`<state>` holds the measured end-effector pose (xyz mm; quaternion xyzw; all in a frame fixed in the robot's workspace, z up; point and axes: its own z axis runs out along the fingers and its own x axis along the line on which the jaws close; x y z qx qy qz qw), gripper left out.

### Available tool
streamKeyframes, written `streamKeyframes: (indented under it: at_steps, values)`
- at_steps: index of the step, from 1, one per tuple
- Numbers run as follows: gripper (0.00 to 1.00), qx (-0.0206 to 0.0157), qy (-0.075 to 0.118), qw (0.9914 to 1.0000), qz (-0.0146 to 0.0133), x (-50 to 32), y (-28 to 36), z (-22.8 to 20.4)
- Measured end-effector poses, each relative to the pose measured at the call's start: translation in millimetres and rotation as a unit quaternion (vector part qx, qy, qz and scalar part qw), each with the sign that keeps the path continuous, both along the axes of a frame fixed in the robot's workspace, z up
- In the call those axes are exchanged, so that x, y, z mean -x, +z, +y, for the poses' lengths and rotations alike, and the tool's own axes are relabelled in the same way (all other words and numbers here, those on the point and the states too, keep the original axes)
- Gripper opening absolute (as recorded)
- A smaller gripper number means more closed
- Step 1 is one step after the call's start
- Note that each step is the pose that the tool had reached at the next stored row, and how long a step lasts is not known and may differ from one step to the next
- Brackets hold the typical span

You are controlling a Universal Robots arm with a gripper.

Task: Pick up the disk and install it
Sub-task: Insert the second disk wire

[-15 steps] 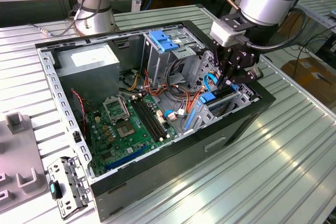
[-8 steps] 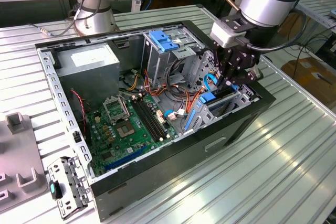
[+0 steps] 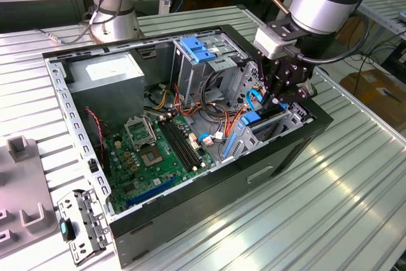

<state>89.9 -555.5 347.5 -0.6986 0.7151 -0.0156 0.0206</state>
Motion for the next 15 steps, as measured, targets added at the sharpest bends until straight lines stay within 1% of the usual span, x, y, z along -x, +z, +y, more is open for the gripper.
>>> streamKeyframes:
  at_steps: [3,4,8,9,10,12,15]
  values:
    - [0.16,-0.0048,0.000,0.99999,0.0000,0.0,0.0,-0.3]
    - [0.16,-0.0058,0.000,0.99998,0.0000,0.0,0.1,-1.7]
    - [0.16,-0.0060,0.000,0.99998,0.0000,0.0,0.1,-5.1]
    - [0.16,-0.0076,0.000,0.99997,0.0000,0.0,0.2,-5.3]
    - [0.16,-0.0107,0.000,0.99994,0.0000,0.0,0.1,-5.3]
    - [0.16,-0.0155,0.000,0.99988,0.0000,0.0,0.1,-5.3]
    - [0.16,-0.0158,0.000,0.99987,0.0000,0.0,0.1,-6.5]
